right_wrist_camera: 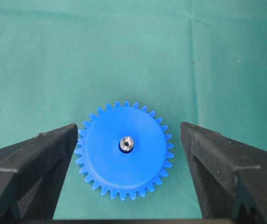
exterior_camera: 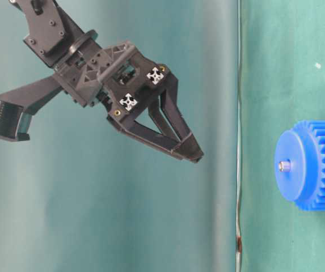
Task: Insert the shaft into the center hole of the gear.
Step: 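Open the right gripper to release the shaft standing in the gear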
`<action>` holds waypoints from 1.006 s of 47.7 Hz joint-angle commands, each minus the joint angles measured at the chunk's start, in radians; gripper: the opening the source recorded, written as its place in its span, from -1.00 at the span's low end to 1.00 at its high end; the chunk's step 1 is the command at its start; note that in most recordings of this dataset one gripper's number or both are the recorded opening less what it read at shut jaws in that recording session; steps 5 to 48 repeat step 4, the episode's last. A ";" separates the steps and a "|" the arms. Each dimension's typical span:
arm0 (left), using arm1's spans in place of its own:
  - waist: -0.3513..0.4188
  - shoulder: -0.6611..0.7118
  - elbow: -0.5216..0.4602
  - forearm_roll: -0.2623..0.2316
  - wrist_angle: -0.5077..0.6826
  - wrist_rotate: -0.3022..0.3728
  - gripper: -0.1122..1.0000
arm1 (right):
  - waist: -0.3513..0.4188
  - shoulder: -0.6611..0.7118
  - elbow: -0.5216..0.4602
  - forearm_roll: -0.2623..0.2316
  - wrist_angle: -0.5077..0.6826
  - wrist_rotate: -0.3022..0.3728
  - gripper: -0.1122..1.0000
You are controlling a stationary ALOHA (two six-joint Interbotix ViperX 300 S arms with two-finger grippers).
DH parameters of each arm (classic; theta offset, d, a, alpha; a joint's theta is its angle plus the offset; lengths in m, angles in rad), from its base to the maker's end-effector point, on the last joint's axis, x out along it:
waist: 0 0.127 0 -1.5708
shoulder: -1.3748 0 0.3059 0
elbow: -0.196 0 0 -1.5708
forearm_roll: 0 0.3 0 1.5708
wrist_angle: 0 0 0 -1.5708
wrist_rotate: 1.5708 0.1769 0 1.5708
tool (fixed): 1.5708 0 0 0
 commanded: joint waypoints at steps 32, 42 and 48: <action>-0.005 0.005 -0.031 0.003 -0.005 -0.002 -0.80 | 0.006 -0.051 -0.018 0.000 0.028 0.000 0.88; -0.005 0.005 -0.031 0.003 -0.005 -0.002 -0.80 | 0.006 -0.051 -0.018 0.000 0.028 0.000 0.88; -0.005 0.005 -0.031 0.003 -0.005 -0.002 -0.80 | 0.006 -0.051 -0.018 0.000 0.028 0.000 0.88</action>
